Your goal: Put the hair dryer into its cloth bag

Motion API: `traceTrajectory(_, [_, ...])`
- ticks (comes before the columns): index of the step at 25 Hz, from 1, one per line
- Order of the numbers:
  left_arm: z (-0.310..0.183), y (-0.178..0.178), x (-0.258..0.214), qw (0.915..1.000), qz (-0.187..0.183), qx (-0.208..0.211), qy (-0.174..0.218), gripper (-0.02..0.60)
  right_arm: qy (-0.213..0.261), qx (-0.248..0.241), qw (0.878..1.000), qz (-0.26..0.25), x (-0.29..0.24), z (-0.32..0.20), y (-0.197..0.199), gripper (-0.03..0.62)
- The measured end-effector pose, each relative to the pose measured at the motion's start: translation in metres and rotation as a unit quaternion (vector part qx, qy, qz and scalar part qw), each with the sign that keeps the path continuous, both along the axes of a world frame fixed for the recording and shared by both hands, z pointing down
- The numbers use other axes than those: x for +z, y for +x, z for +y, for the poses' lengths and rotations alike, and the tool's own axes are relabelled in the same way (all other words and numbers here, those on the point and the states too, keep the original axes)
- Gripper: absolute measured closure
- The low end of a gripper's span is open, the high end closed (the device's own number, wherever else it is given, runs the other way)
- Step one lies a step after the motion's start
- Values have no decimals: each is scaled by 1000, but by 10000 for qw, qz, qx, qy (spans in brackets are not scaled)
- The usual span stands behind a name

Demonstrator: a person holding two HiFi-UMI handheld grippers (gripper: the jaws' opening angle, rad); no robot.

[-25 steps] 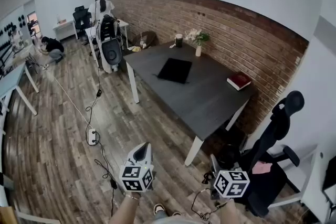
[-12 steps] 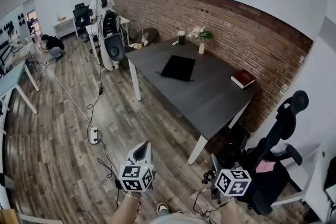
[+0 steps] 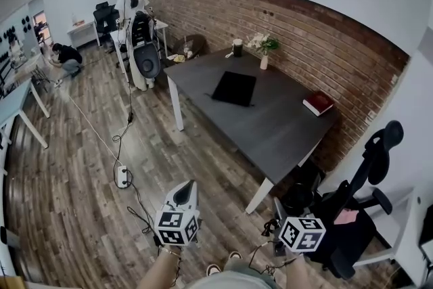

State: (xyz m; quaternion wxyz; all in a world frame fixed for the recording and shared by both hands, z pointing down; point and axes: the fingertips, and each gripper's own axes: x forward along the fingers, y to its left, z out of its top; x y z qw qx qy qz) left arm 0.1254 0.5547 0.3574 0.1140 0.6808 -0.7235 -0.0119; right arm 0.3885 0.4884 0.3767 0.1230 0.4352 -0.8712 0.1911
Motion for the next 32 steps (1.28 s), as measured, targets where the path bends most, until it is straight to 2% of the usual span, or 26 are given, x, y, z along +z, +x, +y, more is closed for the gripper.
traceTrajectory(9, [-58,-26,13,9999,100,-66,-74,578,13,137,9999,-60,6,-66,-19,421])
traceTrajectory(15, [-116,-51,6,9999,-10,-146,-47,578,-23,121,9998,-183,4,-134,-42,421])
traceTrajectory(22, [-187,-83,1,9993,38,-378,-37,578,-28,-48,9999,-95,-2,-217,-72,421])
traceTrajectory(32, [-283,-117,9,9989,94,-450,-86,578,-61,-110,9999,-80,1,-317,-104,421])
